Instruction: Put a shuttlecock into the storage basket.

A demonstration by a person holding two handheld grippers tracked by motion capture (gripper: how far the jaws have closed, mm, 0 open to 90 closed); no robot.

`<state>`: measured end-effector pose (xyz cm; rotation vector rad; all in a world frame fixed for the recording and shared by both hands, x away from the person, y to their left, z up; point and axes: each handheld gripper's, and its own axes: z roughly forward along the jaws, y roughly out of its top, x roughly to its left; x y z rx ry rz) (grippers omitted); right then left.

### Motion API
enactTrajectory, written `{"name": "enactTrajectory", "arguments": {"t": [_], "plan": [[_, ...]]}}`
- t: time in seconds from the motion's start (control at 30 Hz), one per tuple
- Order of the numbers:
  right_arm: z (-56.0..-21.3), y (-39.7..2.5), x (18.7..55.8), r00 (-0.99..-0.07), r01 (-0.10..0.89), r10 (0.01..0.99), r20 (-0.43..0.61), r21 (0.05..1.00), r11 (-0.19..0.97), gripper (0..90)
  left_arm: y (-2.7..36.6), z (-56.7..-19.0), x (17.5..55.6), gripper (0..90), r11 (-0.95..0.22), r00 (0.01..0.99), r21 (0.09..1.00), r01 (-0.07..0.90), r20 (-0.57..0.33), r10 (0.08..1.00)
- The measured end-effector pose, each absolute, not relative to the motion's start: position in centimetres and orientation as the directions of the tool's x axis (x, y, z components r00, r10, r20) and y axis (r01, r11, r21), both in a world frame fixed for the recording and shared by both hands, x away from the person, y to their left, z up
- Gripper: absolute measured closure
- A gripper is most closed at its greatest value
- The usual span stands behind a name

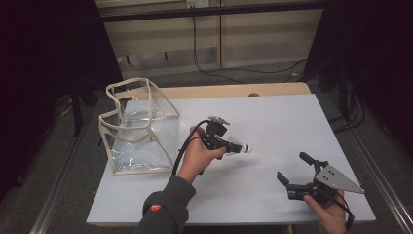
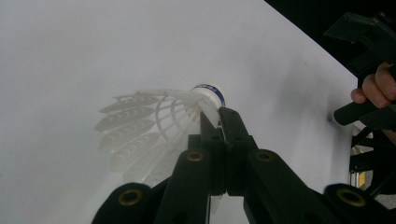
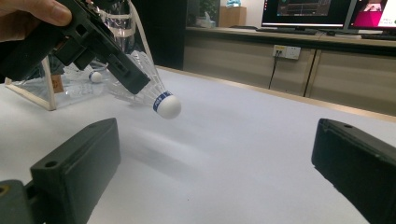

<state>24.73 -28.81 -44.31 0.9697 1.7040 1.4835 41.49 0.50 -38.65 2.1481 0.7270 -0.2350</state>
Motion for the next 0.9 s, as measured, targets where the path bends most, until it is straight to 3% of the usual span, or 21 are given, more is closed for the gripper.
{"name": "enactTrajectory", "arguments": {"t": [0.9], "plan": [[-44.3, -28.8, 24.7, -0.5, 0.105, 0.866, -0.011, 0.992, 0.073, 1.5, 2.9, -36.7, 42.3, 89.8, -0.482, 0.793, 0.64, 0.598, -0.39, 0.467]]}}
